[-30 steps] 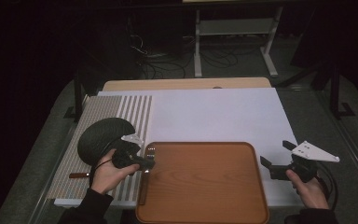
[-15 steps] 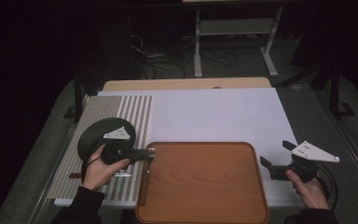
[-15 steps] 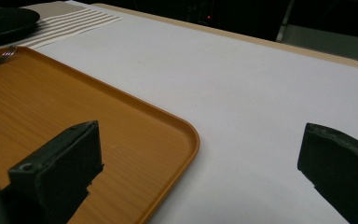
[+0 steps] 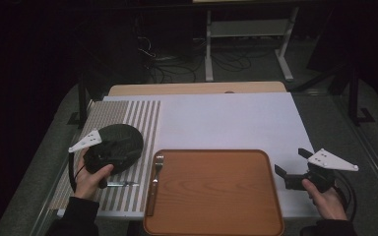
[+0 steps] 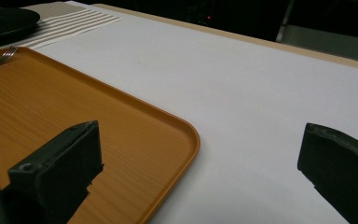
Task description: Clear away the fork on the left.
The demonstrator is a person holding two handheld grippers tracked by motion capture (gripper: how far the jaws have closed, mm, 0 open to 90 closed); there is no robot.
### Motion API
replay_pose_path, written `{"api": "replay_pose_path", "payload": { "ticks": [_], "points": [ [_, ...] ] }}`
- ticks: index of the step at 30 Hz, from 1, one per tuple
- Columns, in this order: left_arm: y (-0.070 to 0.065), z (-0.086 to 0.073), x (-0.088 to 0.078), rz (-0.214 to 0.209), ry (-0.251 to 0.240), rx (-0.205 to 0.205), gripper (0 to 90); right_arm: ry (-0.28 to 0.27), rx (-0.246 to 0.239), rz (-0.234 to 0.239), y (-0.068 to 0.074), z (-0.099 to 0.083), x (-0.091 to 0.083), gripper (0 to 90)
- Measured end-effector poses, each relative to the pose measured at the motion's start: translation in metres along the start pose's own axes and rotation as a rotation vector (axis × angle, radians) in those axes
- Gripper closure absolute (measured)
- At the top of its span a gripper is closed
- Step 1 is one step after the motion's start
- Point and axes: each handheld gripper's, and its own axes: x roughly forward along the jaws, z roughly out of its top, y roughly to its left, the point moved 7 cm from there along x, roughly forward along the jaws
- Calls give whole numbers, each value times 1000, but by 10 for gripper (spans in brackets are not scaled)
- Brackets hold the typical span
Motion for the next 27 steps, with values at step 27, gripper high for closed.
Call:
{"api": "replay_pose_path", "payload": {
  "ticks": [27],
  "points": [
    [14,-28,-15,154,2,181,136,15,-9,7,1,-1,2,0]
  ]
}}
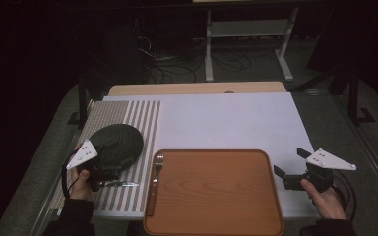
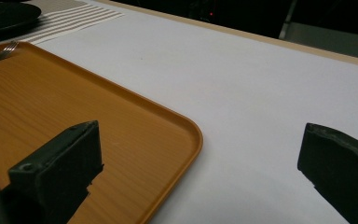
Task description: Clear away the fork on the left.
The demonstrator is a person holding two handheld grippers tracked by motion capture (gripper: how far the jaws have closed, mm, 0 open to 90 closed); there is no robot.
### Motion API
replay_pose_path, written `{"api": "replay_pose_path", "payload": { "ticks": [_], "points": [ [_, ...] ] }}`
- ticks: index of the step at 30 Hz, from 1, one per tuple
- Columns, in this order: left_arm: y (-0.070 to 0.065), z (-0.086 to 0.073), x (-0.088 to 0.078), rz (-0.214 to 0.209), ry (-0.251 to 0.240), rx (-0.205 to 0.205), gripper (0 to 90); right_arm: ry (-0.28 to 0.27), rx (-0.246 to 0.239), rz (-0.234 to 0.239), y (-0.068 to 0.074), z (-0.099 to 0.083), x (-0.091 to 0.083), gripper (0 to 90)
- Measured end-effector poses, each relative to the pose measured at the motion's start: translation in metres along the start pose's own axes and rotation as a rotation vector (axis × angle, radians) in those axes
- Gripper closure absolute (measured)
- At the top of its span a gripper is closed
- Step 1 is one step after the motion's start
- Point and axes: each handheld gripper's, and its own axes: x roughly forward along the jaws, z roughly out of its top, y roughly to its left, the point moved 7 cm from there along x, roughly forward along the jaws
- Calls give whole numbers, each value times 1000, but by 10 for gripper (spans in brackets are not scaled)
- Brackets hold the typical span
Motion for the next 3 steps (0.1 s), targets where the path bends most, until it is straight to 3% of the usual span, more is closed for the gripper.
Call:
{"api": "replay_pose_path", "payload": {
  "ticks": [3],
  "points": [
    [-2,0,0,-14,1,8,136,0,0,0,0,0,0,0]
  ]
}}
